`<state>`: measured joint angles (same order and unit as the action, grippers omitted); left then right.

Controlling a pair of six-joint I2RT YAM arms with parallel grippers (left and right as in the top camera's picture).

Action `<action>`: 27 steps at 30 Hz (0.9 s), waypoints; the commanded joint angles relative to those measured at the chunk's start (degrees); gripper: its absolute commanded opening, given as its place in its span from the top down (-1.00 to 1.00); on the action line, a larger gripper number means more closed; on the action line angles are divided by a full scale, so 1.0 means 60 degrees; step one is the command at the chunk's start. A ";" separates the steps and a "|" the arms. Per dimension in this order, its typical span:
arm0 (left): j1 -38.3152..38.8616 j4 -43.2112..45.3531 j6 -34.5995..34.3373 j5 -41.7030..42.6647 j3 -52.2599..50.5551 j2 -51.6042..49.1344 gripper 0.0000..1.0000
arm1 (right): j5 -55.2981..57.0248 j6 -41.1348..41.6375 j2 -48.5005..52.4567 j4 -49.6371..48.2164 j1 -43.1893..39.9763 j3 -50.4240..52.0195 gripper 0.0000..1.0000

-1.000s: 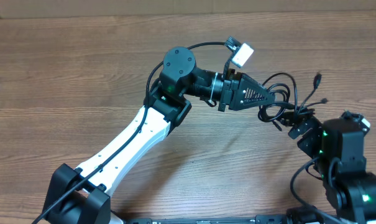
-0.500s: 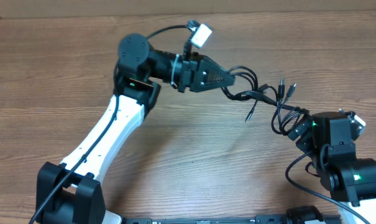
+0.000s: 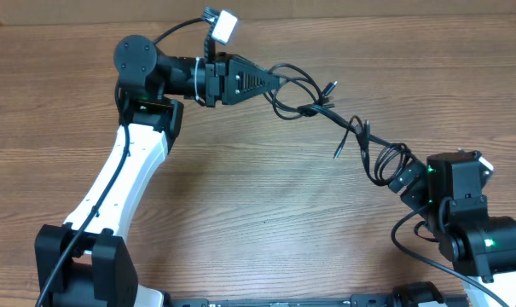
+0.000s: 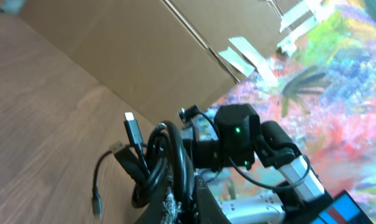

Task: Untangle cables

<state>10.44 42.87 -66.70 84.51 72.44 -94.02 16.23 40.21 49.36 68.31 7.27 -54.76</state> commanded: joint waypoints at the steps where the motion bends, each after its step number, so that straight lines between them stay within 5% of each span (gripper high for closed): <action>1: -0.0648 0.0106 0.0484 -0.1359 0.0160 0.0189 0.92 | -0.0397 -0.0907 0.0029 -0.0007 -0.0153 -0.0051 -1.00; 6: -0.0925 0.0029 0.0586 -0.1504 0.0160 0.0189 0.92 | -0.4189 -0.4288 0.0029 -0.1195 -0.0153 -0.0051 -1.00; 10: -0.0925 -0.0794 0.1224 -0.1537 0.0157 0.0189 0.92 | -0.6626 -0.5697 0.0025 -0.1333 -0.0153 -0.0055 -1.00; 27: 0.0022 -0.1475 0.1282 -0.1800 0.0157 0.0189 0.91 | -0.7362 -0.5960 0.0142 -0.1920 -0.0153 -0.0055 -1.00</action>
<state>9.06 33.47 -59.37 75.11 72.47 -94.02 -28.08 5.10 49.74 57.30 6.74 -54.74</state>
